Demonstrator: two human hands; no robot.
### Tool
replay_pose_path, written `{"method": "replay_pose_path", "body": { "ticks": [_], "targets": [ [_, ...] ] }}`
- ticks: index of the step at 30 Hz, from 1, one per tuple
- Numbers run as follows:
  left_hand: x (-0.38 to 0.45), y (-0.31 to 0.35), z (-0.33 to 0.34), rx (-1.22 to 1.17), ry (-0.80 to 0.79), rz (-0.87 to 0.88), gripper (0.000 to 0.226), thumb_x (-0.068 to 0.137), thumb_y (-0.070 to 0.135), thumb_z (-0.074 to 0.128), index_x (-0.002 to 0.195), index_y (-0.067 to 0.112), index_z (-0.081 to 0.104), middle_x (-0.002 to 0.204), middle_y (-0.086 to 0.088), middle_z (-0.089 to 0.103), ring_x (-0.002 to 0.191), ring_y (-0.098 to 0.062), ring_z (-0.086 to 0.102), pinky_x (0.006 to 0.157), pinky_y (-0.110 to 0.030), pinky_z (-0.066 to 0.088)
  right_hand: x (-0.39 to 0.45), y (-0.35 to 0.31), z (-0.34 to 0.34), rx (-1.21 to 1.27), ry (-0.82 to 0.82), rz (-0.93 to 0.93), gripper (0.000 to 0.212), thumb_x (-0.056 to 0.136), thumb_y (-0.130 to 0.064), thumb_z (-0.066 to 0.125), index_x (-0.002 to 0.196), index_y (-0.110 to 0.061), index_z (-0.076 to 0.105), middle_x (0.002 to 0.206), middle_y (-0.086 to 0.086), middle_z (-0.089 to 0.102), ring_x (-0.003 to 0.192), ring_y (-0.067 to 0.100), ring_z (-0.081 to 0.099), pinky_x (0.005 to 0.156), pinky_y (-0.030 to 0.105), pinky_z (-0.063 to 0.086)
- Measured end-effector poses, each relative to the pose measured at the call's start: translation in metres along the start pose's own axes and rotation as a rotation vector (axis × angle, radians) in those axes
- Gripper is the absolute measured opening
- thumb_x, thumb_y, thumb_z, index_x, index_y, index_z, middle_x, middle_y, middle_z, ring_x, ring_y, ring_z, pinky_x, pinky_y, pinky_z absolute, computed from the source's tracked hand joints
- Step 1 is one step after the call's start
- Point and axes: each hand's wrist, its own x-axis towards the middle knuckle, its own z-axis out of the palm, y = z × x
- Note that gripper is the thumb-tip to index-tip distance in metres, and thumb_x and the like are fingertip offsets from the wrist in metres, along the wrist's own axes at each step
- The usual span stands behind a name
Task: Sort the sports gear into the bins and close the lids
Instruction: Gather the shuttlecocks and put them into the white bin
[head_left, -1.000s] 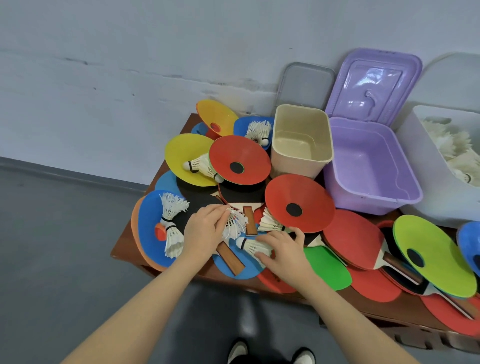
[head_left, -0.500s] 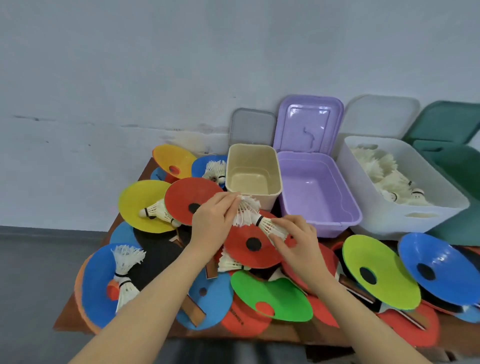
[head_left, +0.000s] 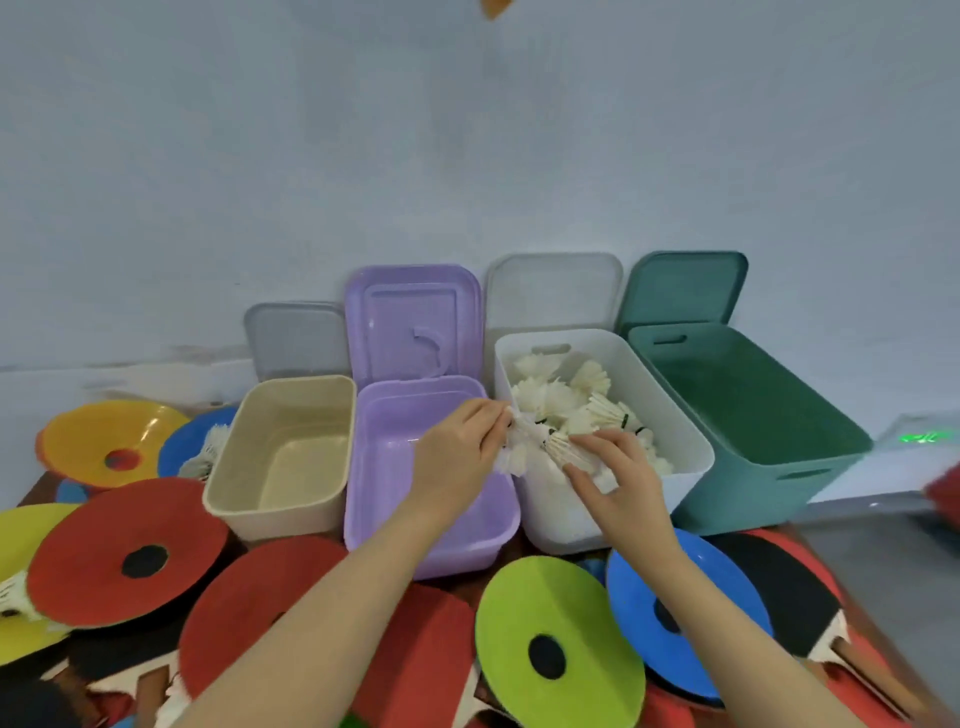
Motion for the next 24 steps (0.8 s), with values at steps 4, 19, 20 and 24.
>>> {"method": "replay_pose_path", "body": {
  "ticks": [4, 19, 20, 24],
  "targets": [
    [0.029, 0.023, 0.052, 0.088, 0.018, 0.006, 0.035, 0.092, 0.035, 0.042, 0.101, 0.017, 0.070, 0.099, 0.006, 0.068, 0.084, -0.011, 0.063, 0.063, -0.017, 0.041, 0.028, 0.055, -0.031, -0.059, -0.007, 0.062, 0.030, 0.080, -0.010, 0.071, 0.109, -0.011, 0.065, 0.103, 0.002, 0.053, 0.098, 0.016, 0.052, 0.085, 0.013, 0.034],
    [0.048, 0.008, 0.123, 0.507, -0.571, -0.096, 0.080, 0.081, 0.057, -0.003, 0.142, 0.021, 0.034, 0.144, 0.004, 0.041, 0.134, -0.015, 0.031, 0.107, -0.031, 0.015, 0.074, 0.135, -0.036, -0.409, -0.534, 0.063, 0.057, 0.097, -0.047, 0.034, 0.146, -0.018, 0.025, 0.156, -0.001, 0.017, 0.143, 0.015, 0.012, 0.113, 0.030, 0.016],
    [0.046, 0.006, 0.120, 0.543, -0.590, -0.100, 0.082, 0.080, 0.058, -0.005, 0.144, 0.021, 0.029, 0.148, 0.005, 0.036, 0.137, -0.015, 0.025, 0.109, -0.032, 0.012, 0.073, 0.136, -0.035, -0.456, -0.594, 0.038, 0.059, 0.098, -0.048, 0.029, 0.148, -0.019, 0.021, 0.157, -0.002, 0.012, 0.144, 0.015, 0.007, 0.115, 0.030, 0.009],
    [0.041, 0.006, 0.120, 0.566, -0.736, -0.199, 0.062, 0.097, 0.050, 0.017, 0.150, 0.018, 0.009, 0.155, 0.002, 0.018, 0.143, -0.016, 0.009, 0.114, -0.040, 0.003, 0.074, 0.137, -0.032, -0.571, -0.804, 0.103, 0.057, 0.099, -0.048, 0.011, 0.150, -0.023, 0.012, 0.158, -0.004, 0.003, 0.144, 0.014, 0.000, 0.115, 0.036, -0.003]
  ]
}}
